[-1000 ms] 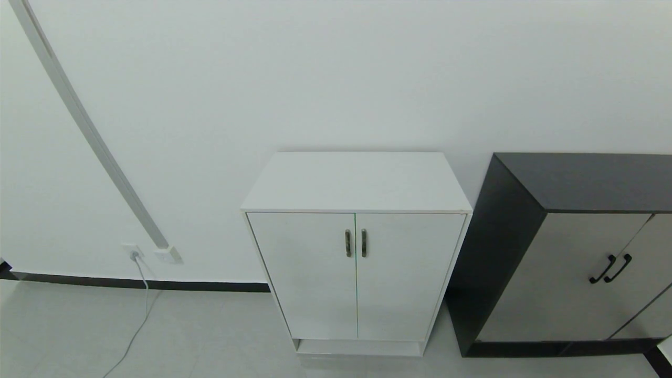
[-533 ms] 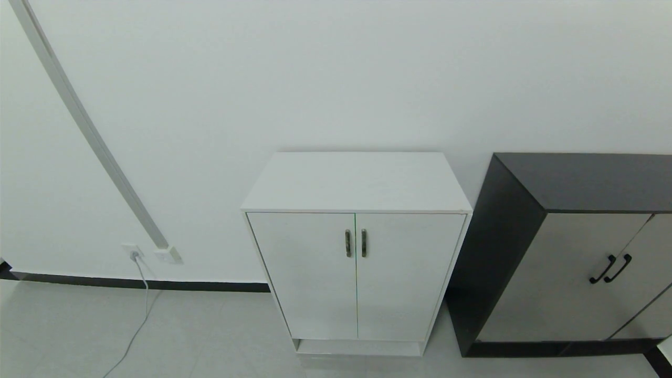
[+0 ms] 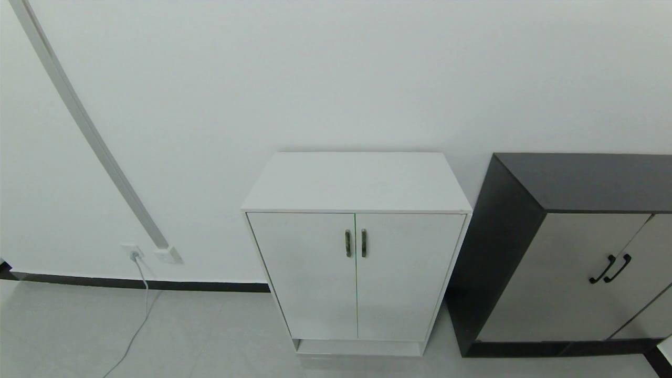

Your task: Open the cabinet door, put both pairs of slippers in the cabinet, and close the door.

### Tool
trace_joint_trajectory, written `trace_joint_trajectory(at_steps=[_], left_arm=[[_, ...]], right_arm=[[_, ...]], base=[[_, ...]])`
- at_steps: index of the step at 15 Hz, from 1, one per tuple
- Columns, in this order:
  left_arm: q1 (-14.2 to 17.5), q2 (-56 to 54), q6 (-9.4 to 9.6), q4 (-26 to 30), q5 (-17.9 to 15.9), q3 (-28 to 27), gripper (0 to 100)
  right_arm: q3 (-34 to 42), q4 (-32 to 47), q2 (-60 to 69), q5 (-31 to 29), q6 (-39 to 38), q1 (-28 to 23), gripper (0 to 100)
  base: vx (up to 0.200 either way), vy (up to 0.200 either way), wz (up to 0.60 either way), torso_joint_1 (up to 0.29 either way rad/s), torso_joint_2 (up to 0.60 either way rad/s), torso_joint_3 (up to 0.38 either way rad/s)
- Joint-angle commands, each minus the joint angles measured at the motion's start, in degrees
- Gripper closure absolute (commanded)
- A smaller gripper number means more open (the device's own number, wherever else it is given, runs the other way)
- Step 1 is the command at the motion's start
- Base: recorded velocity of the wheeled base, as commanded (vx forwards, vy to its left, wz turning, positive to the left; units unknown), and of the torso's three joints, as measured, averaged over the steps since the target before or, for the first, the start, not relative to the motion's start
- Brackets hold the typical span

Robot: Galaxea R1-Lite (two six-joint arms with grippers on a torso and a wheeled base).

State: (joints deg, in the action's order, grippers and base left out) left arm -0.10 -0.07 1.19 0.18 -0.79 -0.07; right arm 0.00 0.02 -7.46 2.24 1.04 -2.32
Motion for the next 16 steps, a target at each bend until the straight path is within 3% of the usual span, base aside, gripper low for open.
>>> trace_joint_trajectory(at_steps=[1,5,16], left_arm=[[0.01,0.07,-0.05,-0.01,0.0,-0.01,100],[0.01,0.07,-0.05,-0.01,0.0,-0.01,100],[0.01,0.07,-0.58,-0.01,0.18,-0.01,100]], right_arm=[[0.0,-0.02,3.33,0.04,-0.25,-0.23,100],[0.0,-0.02,5.97,0.92,-2.09,2.93,100],[0.0,-0.73,7.46,-4.79,-5.87,2.32,100]], base=[[0.0,0.0,0.0,0.0,0.0,0.0],[0.0,0.0,0.0,0.0,0.0,0.0],[0.0,0.0,0.0,0.0,0.0,0.0]])
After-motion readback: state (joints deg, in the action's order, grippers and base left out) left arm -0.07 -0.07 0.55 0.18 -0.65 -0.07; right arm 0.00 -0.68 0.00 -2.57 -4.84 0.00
